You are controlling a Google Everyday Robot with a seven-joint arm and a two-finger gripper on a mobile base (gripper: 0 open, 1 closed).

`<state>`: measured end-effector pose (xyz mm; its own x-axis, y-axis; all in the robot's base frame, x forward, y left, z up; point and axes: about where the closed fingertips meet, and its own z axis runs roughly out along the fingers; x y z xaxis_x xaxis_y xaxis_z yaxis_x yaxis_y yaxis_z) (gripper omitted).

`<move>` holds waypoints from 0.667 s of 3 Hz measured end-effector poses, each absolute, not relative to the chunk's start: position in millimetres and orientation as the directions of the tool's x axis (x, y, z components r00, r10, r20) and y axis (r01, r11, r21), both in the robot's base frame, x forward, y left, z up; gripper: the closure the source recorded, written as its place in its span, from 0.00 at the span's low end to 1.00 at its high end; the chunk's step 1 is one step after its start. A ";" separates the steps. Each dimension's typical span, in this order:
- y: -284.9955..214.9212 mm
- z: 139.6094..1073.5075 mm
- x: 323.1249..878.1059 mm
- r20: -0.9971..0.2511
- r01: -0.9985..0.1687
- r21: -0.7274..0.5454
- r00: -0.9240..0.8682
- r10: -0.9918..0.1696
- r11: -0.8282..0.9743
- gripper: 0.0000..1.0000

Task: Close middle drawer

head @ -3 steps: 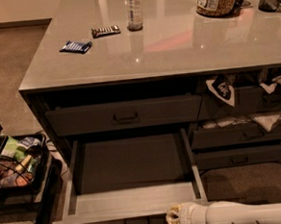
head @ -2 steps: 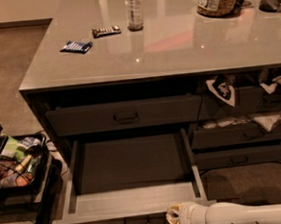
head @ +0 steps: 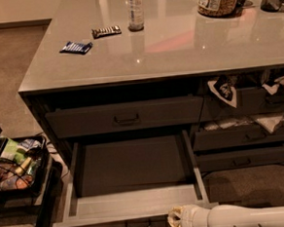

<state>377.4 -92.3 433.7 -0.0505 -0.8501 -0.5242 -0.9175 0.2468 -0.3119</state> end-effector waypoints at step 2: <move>-96.0 406.8 365.5 -0.543 -0.937 -0.230 -0.101 -0.833 0.263 1.00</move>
Offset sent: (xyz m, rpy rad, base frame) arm -0.0304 -0.0118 -0.0699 0.0741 0.1993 -0.0276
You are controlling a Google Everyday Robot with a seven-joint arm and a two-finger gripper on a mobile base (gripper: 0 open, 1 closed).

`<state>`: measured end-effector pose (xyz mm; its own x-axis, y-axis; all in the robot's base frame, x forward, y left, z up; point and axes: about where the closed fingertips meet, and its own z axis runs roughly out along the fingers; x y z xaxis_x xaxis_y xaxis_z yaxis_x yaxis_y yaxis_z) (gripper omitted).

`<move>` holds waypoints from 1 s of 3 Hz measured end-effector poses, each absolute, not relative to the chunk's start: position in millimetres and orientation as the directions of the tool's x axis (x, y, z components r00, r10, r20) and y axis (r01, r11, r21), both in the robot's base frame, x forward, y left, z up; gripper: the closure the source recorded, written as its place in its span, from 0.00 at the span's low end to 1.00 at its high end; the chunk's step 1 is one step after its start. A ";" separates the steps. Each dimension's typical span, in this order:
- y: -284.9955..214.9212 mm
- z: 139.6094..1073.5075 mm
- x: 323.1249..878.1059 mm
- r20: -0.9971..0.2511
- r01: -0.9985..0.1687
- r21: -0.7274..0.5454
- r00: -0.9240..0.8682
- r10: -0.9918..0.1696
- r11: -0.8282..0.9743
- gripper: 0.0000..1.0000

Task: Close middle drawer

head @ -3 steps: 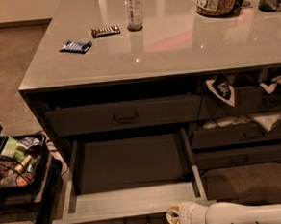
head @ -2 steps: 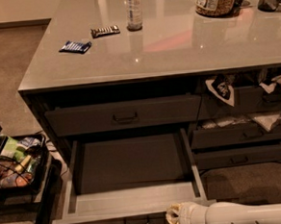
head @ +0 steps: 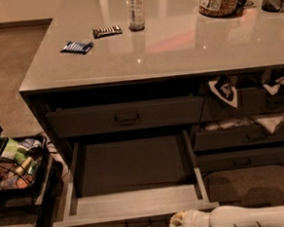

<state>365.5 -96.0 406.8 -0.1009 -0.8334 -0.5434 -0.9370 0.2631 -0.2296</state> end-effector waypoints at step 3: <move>-113.0 376.5 424.9 -0.536 -0.925 -0.219 -0.151 -0.831 0.310 1.00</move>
Offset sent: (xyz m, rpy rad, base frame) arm 0.0869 -0.0259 -0.0637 0.0132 0.0538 -0.0642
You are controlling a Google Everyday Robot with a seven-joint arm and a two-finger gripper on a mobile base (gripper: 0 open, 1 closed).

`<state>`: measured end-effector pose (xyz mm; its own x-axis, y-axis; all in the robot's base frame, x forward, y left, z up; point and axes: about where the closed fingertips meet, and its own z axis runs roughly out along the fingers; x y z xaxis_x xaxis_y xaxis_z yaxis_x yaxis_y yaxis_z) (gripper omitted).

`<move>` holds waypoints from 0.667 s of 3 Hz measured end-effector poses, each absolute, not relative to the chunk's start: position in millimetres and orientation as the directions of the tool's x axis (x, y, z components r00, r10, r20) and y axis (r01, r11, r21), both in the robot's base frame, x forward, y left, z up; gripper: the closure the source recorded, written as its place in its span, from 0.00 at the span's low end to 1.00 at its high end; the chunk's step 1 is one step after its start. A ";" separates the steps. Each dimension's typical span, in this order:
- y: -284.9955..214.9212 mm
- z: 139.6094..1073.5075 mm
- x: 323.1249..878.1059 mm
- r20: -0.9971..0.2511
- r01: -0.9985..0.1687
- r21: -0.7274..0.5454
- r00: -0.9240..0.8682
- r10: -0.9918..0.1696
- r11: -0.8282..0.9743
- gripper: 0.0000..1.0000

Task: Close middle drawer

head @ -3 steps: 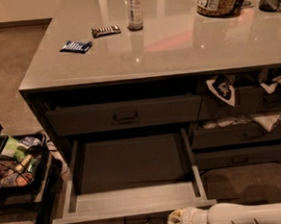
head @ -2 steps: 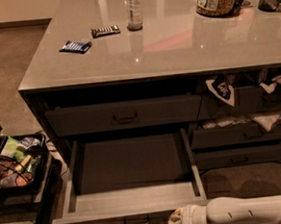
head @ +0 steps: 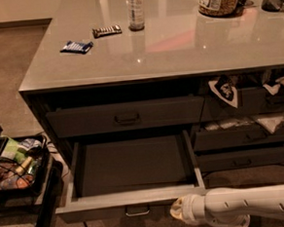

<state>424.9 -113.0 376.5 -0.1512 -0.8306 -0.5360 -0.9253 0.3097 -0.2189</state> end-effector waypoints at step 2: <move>-111.6 380.0 494.3 -0.492 -0.904 -0.311 -0.111 -0.864 0.293 1.00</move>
Offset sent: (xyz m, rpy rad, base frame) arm 0.1084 0.0055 0.0033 -0.1073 -0.1127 0.0125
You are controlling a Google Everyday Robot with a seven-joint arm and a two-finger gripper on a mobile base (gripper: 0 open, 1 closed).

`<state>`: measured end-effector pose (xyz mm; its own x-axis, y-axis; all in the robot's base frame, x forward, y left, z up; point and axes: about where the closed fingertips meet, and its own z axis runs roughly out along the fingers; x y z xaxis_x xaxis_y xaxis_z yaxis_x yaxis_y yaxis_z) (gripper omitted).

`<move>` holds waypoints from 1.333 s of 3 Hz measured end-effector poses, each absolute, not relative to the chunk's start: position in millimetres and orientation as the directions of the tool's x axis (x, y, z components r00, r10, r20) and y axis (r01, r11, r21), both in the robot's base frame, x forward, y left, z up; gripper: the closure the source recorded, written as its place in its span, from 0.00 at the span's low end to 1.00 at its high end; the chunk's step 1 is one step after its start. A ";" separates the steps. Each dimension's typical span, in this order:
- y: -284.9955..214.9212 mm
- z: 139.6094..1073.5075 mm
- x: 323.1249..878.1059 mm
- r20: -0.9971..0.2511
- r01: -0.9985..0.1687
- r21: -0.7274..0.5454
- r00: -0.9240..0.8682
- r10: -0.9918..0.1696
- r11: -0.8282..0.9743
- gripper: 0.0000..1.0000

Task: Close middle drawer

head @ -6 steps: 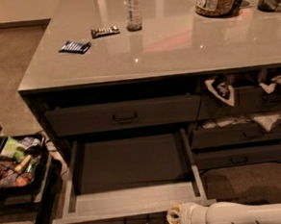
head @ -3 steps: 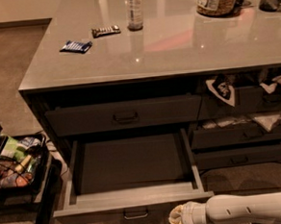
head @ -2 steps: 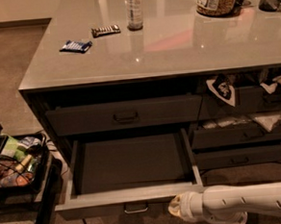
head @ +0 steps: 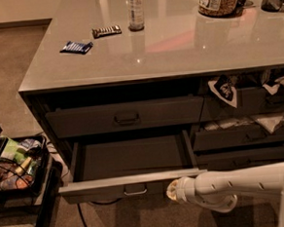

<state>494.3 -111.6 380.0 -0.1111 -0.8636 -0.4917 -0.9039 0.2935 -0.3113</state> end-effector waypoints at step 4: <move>-108.9 413.1 604.9 -0.412 -0.824 -0.500 -0.044 -0.910 0.267 1.00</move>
Offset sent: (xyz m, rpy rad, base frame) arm 0.0853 0.0065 0.0082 -0.0968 -0.0927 0.0110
